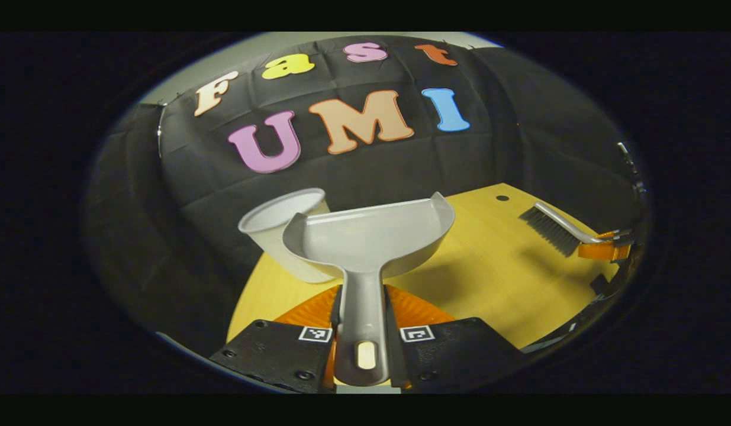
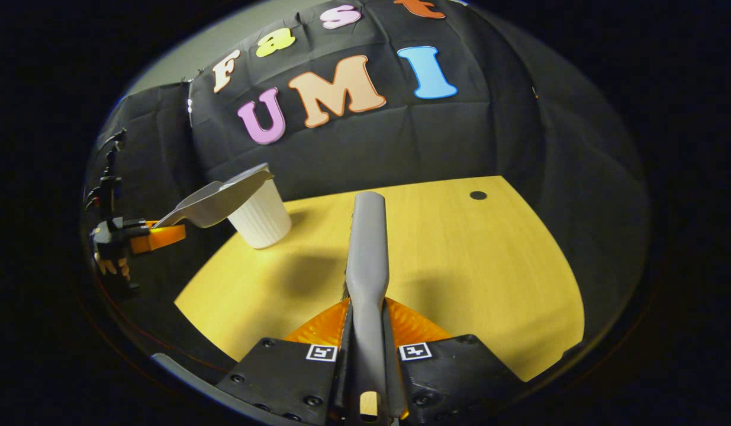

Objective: Pick up the small broom and dustpan from the desktop, sweep the trash into the dustpan with the broom, and then empty the trash into the garbage bin.

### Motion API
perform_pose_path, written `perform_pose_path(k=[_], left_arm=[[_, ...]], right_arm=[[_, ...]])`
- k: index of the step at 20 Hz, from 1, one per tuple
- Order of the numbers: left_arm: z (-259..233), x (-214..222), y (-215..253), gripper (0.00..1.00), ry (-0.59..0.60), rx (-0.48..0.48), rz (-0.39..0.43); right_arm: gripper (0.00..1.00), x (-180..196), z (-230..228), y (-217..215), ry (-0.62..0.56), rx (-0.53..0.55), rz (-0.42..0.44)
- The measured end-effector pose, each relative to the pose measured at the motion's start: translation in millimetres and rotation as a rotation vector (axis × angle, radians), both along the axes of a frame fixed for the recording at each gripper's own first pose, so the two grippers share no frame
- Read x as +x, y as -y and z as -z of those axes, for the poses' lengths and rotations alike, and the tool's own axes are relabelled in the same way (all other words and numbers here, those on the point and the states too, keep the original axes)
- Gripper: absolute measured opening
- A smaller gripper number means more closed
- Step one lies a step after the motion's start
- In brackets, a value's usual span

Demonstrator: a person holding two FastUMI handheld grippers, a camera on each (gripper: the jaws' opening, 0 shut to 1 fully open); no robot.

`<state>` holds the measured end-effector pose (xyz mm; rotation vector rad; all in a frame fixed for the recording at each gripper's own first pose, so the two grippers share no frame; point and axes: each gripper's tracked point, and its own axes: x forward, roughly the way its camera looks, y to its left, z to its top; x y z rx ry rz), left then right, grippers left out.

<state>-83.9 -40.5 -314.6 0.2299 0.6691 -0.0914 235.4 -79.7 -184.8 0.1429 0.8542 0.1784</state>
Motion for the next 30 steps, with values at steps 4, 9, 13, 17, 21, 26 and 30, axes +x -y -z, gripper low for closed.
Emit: perform_pose_path(k=[4, 9, 13, 17, 21, 26, 30], left_arm=[[84.7, -31.6, 11.7, 0.27, -0.145, -0.074, -0.055], [127.3, -38.6, -1.3, 0.29, -0.177, 0.004, -0.053], [136.1, -48.7, -4.5, 0.28, -0.179, 0.011, -0.049], [146.8, -59.0, -9.0, 0.29, -0.229, 0.030, -0.056], [157.3, -65.4, -10.4, 0.29, -0.245, 0.032, -0.063], [163.4, -69.2, -10.6, 0.31, -0.266, 0.033, -0.067], [153.3, -72.4, 0.9, 0.58, -0.240, 0.016, -0.030]], right_arm=[[0.22, -36.1, 44.0, -6.4, -0.121, -0.084, 0.068], [0.23, -43.9, 78.5, -34.2, -0.191, -0.168, 0.065], [0.23, -33.1, 96.1, -33.4, -0.222, -0.218, 0.029], [0.23, -35.2, 97.9, -33.3, -0.220, -0.254, 0.020], [0.24, -33.9, 103.7, -40.0, -0.230, -0.270, 0.021], [0.27, -38.4, 99.4, -43.0, -0.250, -0.264, 0.010], [0.41, -41.5, 64.3, -45.2, -0.232, -0.227, 0.002]])
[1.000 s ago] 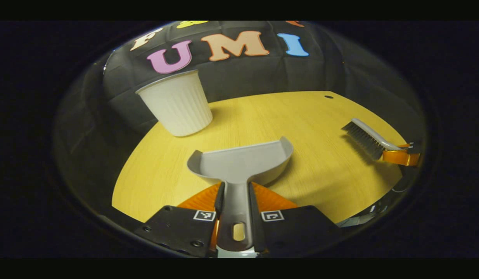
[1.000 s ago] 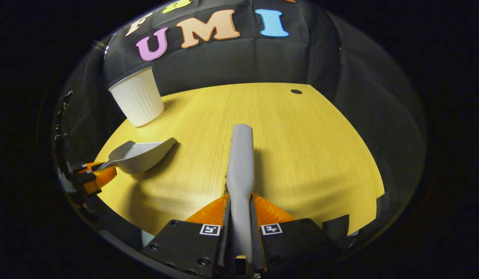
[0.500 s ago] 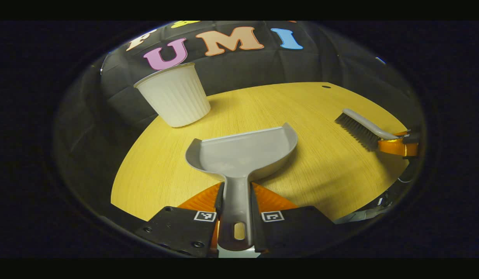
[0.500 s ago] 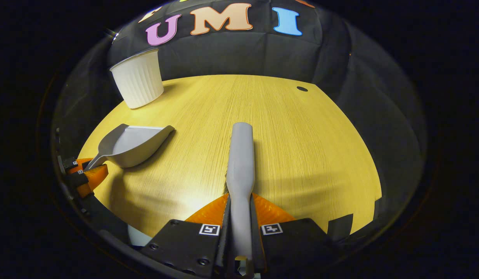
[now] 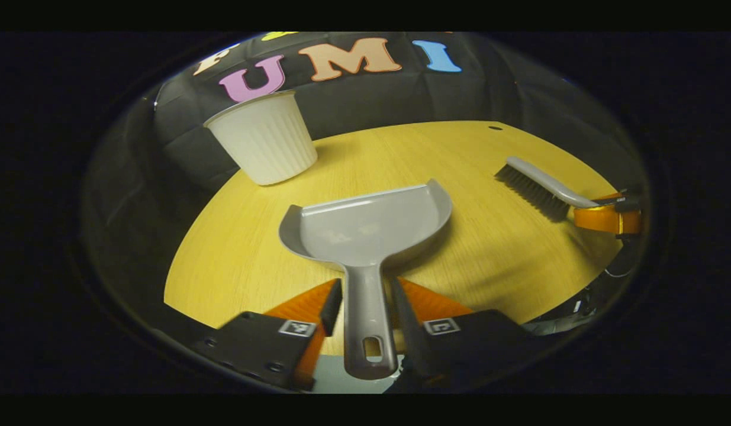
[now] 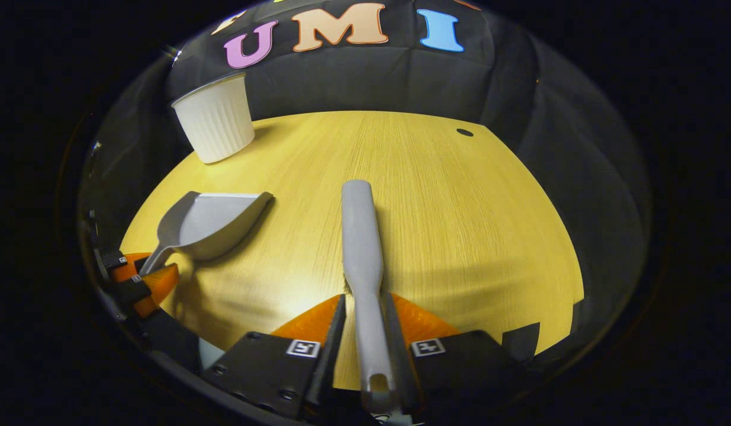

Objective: Pick up the small broom and dustpan from the desktop, sweep the trash into the dustpan with the broom, and then empty the trash into the garbage bin.

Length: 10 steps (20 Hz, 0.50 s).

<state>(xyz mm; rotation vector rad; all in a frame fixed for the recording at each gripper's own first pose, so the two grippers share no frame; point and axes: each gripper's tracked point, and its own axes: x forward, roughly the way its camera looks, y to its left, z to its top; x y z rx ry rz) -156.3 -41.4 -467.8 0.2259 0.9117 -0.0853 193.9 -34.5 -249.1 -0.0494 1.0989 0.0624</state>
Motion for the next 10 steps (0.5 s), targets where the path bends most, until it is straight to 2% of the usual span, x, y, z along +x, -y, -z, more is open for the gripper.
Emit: perform_pose_path(k=[1, 3, 4, 5, 7, 10], left_arm=[[-6.7, 1.7, 0.9, 0.73, 0.020, -0.001, 0.008], [-20.9, 7.8, -4.7, 0.95, 0.073, 0.016, -0.007], [-35.5, 16.4, -6.3, 0.97, 0.134, 0.009, -0.019], [-56.2, 27.0, -7.3, 0.95, 0.205, 0.005, -0.031], [-112.3, 54.7, -12.5, 0.95, 0.383, -0.001, -0.047], [-190.3, 90.4, -10.6, 0.93, 0.597, -0.038, -0.051]], right_arm=[[0.60, 3.2, -9.1, 0.5, 0.018, 0.001, -0.002], [0.64, 5.9, -27.8, 0.0, 0.043, 0.010, -0.009], [0.70, 9.1, -30.3, -2.7, 0.066, 0.018, -0.012], [0.92, 14.5, -39.9, -4.1, 0.105, 0.023, -0.007], [0.95, 40.3, -80.2, -10.4, 0.248, 0.062, 0.000], [0.95, 89.6, -163.0, -30.0, 0.561, 0.153, 0.033]])
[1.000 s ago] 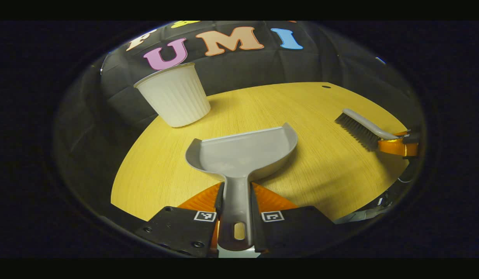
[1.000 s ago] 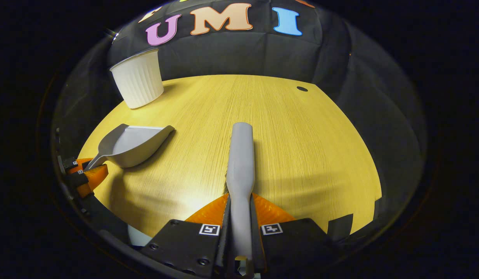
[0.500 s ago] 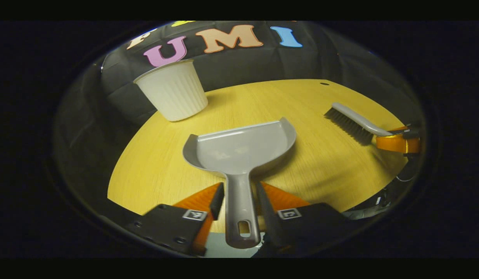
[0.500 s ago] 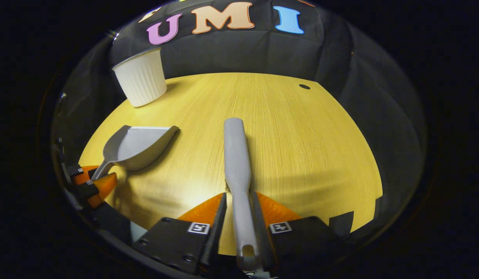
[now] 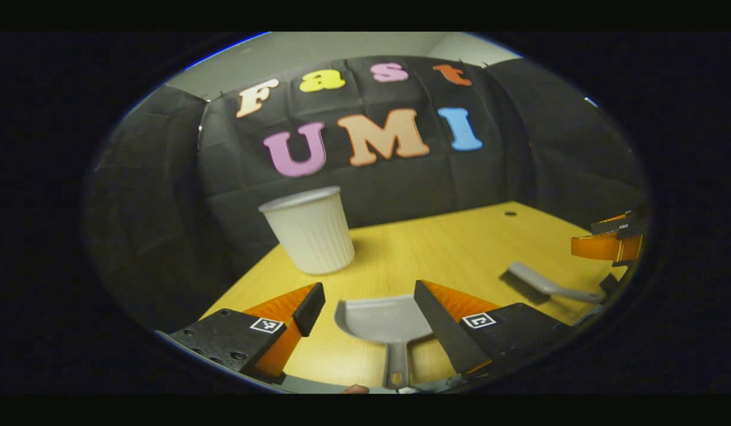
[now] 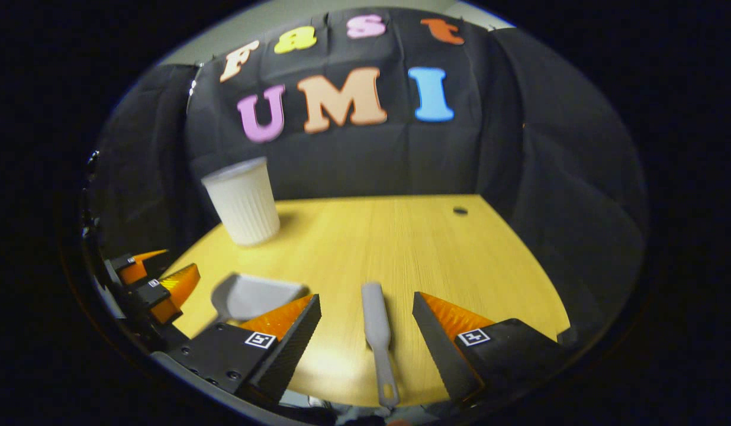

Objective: Pick up the small broom and dustpan from the desktop, sweep the trash into the dustpan with the broom, and then empty the trash into the garbage bin.

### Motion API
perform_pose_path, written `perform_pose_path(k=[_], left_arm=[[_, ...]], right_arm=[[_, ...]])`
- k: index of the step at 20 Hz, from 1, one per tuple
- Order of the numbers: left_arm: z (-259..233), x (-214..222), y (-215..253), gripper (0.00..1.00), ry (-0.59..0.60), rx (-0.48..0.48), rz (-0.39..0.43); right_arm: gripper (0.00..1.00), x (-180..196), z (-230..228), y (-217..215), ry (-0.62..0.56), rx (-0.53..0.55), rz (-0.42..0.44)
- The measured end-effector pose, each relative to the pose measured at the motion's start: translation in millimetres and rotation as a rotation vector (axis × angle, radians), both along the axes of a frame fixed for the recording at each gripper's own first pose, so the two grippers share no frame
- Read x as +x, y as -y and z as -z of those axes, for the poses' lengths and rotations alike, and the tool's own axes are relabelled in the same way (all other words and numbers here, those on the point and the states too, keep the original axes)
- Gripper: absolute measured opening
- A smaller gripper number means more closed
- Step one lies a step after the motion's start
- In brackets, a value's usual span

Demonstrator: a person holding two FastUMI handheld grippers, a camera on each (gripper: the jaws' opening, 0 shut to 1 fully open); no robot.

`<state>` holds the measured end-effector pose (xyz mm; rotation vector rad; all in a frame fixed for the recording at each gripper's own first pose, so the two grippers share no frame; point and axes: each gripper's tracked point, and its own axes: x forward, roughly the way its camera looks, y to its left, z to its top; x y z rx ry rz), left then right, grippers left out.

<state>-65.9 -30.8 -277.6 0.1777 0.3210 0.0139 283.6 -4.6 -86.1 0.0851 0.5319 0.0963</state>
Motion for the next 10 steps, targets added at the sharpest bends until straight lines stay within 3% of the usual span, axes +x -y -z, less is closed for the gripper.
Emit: perform_pose_path(k=[4, 6, 10], left_arm=[[-88.3, 24.0, 22.9, 0.93, 0.198, -0.070, 0.058], [-118.0, 18.5, 30.7, 0.93, 0.272, -0.084, 0.077], [-139.1, 16.4, 41.0, 0.93, 0.323, -0.107, 0.107]], right_arm=[[0.94, 55.3, -72.7, -20.8, 0.288, 0.019, 0.035], [0.93, 65.0, -108.3, -19.7, 0.341, 0.033, 0.052], [0.93, 69.7, -130.0, -17.7, 0.393, 0.026, 0.073]])
